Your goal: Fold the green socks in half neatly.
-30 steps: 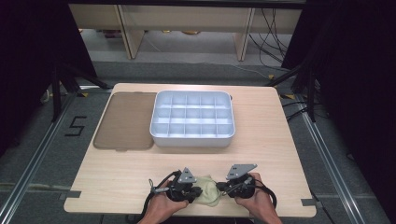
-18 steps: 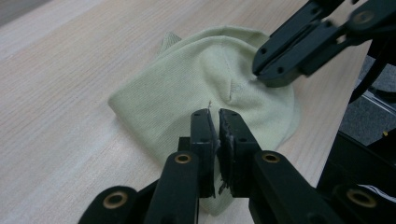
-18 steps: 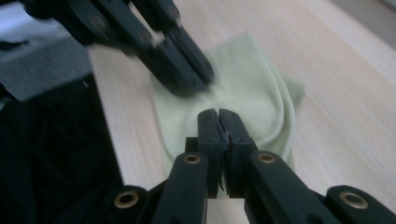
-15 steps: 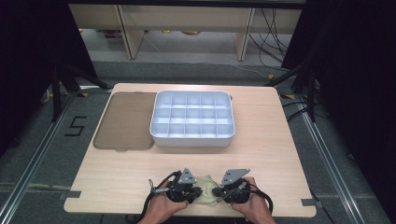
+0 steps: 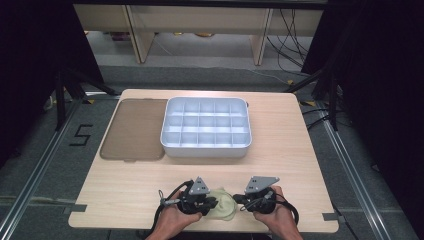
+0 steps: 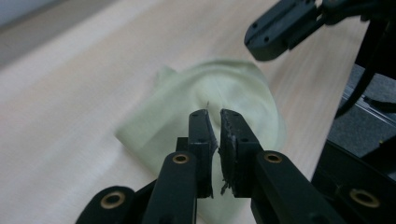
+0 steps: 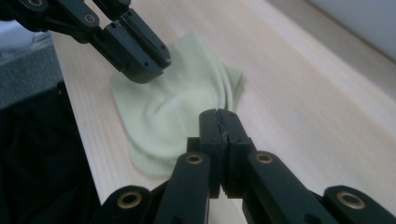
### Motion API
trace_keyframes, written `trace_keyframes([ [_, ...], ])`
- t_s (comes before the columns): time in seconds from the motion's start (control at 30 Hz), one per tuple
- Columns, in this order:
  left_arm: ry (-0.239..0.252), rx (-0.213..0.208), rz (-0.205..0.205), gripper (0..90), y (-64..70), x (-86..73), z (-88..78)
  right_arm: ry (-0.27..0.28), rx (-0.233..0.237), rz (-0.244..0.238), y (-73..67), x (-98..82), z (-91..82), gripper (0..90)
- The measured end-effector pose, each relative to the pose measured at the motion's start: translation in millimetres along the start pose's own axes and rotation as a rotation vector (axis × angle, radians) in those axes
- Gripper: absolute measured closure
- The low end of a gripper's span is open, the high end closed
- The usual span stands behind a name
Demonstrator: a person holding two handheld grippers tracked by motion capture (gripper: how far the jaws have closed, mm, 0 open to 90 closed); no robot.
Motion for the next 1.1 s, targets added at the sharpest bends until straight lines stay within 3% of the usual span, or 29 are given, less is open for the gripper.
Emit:
trace_keyframes([
  [0.03,0.027,0.013,-0.025,82.4,-2.1,2.9,0.5,-0.001,0.005,0.006,0.1,2.2,1.7,89.8],
  [0.07,0.024,0.022,-0.009,82.5,-6.8,5.1,-0.7,0.003,0.013,0.002,0.3,4.4,4.5,89.7],
  [0.1,0.028,0.020,-0.031,82.6,-9.9,5.7,0.2,0.006,0.014,0.003,0.1,6.5,7.1,89.7],
  [0.13,0.021,0.024,-0.019,82.7,-13.8,6.1,0.8,0.006,0.015,-0.004,0.4,8.6,9.9,89.6],
  [0.33,-0.017,0.069,-0.040,83.1,-27.9,1.7,13.0,0.000,0.000,0.011,2.8,11.6,23.9,89.6],
  [0.37,-0.033,0.061,-0.025,83.2,-28.8,0.8,14.5,-0.025,-0.004,-0.002,5.5,10.1,24.5,89.5],
  [0.5,-0.033,0.064,-0.028,83.6,-29.0,-0.2,17.5,-0.039,-0.008,0.026,7.1,4.9,29.6,89.5],
  [0.7,-0.029,0.076,-0.025,84.2,-29.4,-1.1,17.5,-0.050,-0.018,0.010,7.8,4.8,28.9,89.6],
  [0.77,-0.025,0.068,-0.037,84.0,-28.3,-0.7,17.8,-0.050,0.000,0.001,7.8,5.0,29.4,89.5],
  [0.8,-0.023,0.068,-0.017,83.8,-29.3,0.2,16.2,-0.050,-0.009,0.013,7.9,4.8,29.1,89.5],
  [1.0,0.022,0.057,-0.031,79.7,-23.6,1.3,-2.8,-0.015,-0.017,0.020,7.3,6.4,25.7,88.9],
  [1.03,0.022,0.059,-0.027,77.8,-22.3,0.3,-5.2,-0.025,0.003,0.009,7.1,6.6,23.4,89.0],
  [1.07,0.014,0.067,-0.014,76.3,-19.5,-1.5,-8.0,0.001,-0.013,0.008,6.5,6.8,24.5,88.9],
  [1.1,0.007,0.075,0.003,76.3,-16.1,-3.5,-9.8,-0.005,0.009,0.009,5.2,6.7,23.0,88.9],
])
Point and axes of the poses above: each handheld gripper's, and its own axes: z roughly forward along the jaws, x roughly out of its top, y roughly to its right, the point moved 3 cm from there along z, roughly forward along the jaws, and after that the axes turned 5 degrees about -x, right-handed, at the moved point
